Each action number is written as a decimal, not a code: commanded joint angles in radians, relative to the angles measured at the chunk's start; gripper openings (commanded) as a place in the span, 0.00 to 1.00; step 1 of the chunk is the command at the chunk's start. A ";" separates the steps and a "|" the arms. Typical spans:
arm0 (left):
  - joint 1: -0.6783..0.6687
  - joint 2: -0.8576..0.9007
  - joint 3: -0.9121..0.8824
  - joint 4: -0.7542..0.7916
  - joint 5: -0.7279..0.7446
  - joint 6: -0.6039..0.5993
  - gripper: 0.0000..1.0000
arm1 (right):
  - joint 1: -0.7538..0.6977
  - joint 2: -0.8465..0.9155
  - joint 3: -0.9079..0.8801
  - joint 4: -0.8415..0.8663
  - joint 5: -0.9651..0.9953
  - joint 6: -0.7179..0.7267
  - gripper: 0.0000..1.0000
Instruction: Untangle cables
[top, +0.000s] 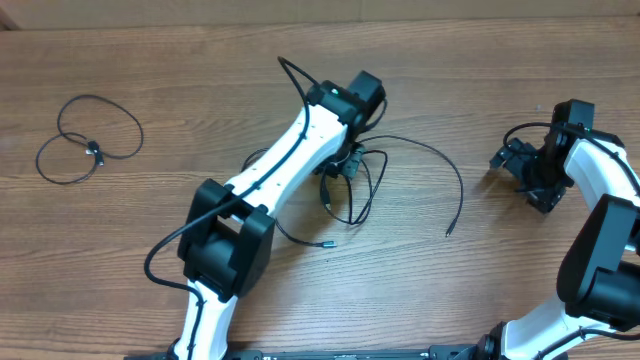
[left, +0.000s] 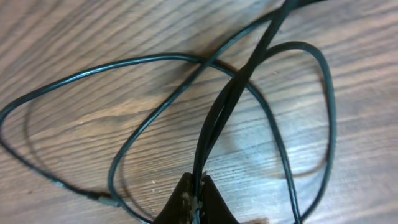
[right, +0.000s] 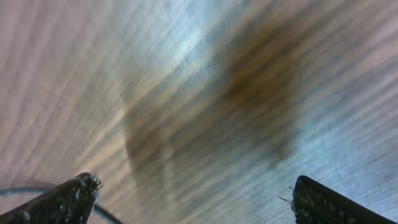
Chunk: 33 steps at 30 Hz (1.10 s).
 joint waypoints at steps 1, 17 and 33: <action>0.040 -0.006 0.007 0.012 0.209 0.166 0.04 | 0.005 0.002 -0.003 0.042 0.026 0.005 1.00; 0.216 -0.006 -0.044 0.064 1.096 0.393 0.04 | 0.005 0.002 -0.003 0.104 0.026 0.005 1.00; 0.230 -0.006 -0.206 0.254 1.363 0.431 0.04 | 0.007 0.002 -0.003 -0.101 -0.641 -0.045 1.00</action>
